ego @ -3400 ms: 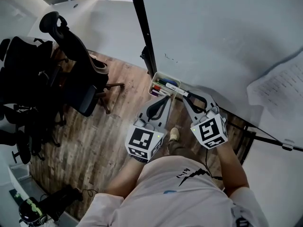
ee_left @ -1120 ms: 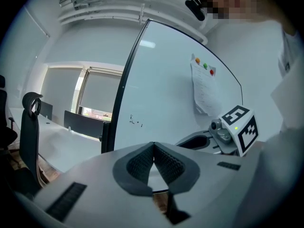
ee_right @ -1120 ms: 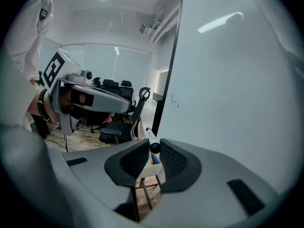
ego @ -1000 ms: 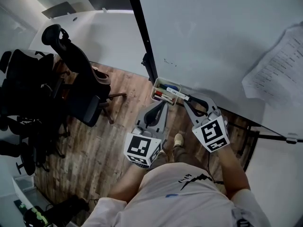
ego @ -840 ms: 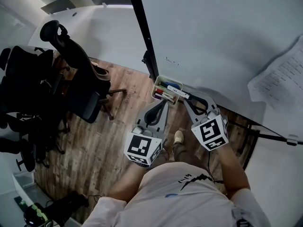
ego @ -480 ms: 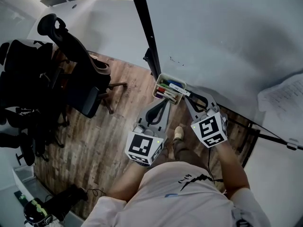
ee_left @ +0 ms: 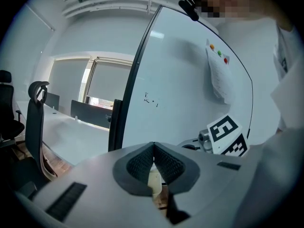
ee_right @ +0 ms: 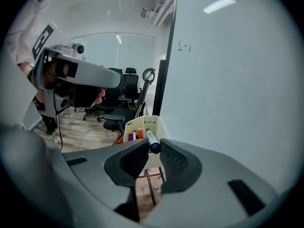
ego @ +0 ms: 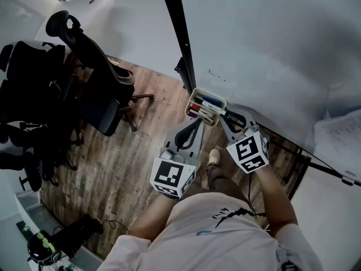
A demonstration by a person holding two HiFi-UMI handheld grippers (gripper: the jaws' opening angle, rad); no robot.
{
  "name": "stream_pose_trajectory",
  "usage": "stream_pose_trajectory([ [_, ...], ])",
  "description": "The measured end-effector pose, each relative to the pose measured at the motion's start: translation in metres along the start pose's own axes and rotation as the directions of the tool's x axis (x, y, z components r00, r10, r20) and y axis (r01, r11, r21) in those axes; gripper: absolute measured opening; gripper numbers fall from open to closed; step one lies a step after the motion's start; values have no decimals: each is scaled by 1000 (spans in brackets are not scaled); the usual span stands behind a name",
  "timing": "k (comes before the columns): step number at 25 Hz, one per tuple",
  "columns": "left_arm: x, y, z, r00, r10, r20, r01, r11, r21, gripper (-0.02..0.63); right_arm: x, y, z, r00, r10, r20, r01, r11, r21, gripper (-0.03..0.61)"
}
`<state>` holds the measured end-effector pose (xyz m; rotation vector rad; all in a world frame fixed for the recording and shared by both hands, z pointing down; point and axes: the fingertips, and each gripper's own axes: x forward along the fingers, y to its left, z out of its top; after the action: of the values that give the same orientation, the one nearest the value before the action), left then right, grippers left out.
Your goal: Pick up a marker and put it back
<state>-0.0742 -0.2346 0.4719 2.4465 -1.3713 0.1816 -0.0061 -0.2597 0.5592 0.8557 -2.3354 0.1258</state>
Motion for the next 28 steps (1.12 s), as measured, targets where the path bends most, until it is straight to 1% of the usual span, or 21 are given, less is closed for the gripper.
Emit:
stream_pose_trajectory([
  [9, -1, 4, -2, 1000, 14, -5, -14, 1000, -6, 11, 14, 6, -13, 999, 42, -20, -41, 999, 17, 80],
  [13, -3, 1, -1, 1000, 8, -5, -8, 1000, -2, 12, 10, 5, -13, 999, 33, -19, -32, 999, 31, 81],
  [17, -4, -6, 1, 1000, -9, -1, 9, 1000, 7, 12, -2, 3, -8, 1000, -4, -6, 4, 999, 38, 80],
  [19, -5, -10, 3, 1000, -18, 2, 18, 1000, 14, 12, -10, 3, -3, 1000, -24, 9, 23, 999, 41, 80],
  [22, -9, -16, 7, 1000, -30, 6, 30, 999, 25, 12, -22, 7, 7, 999, -32, 39, 30, 998, 56, 79],
  [24, -12, -20, 10, 999, -39, 10, 39, 999, 32, 12, -30, 10, 17, 997, -31, 74, 26, 997, 70, 77],
  [28, -18, -28, 15, 998, -58, 14, 58, 998, 39, 12, -50, 14, 39, 986, -43, 160, 23, 991, 129, 44],
])
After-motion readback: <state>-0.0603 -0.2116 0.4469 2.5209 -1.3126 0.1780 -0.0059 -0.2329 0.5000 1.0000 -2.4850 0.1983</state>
